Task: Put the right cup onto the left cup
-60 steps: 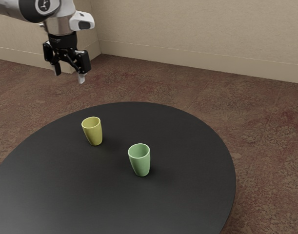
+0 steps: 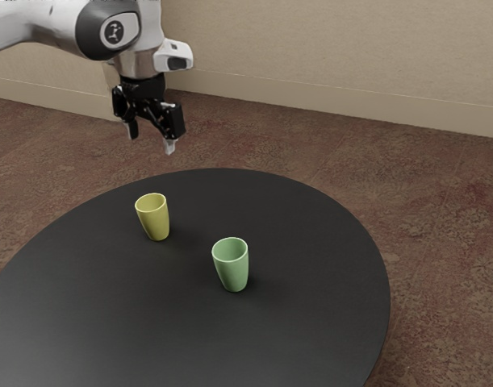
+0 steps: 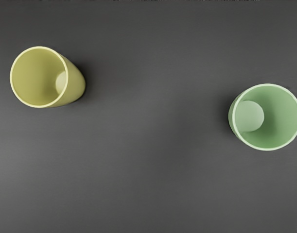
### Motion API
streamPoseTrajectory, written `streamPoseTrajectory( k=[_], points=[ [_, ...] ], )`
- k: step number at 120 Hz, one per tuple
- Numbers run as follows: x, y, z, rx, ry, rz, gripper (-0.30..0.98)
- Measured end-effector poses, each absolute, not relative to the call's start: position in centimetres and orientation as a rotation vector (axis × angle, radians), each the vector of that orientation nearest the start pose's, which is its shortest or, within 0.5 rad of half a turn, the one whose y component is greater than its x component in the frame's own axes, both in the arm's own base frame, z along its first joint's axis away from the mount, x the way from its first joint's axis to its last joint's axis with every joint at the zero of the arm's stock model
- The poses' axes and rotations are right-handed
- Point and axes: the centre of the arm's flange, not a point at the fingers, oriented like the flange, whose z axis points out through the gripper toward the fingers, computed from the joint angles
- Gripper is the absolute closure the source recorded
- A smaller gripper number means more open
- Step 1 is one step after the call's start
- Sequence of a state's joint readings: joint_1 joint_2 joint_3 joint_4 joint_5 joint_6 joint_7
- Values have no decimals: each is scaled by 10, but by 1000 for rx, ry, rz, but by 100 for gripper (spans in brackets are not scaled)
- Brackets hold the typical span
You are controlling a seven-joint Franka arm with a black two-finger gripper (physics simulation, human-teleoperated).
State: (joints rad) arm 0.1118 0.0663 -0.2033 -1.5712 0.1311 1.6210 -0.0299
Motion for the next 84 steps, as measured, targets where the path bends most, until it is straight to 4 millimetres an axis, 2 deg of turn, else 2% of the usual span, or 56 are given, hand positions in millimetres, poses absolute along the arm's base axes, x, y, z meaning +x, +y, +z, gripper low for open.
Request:
streamPoseTrajectory(
  k=[22,40,67,84],
  points=[
    [588,-85,566,-3028,240,7,0],
    [590,-105,536,-3032,296,34,0],
    [587,-144,509,-3037,381,32,0],
    [585,-156,475,-3042,395,59,0]
  ],
)
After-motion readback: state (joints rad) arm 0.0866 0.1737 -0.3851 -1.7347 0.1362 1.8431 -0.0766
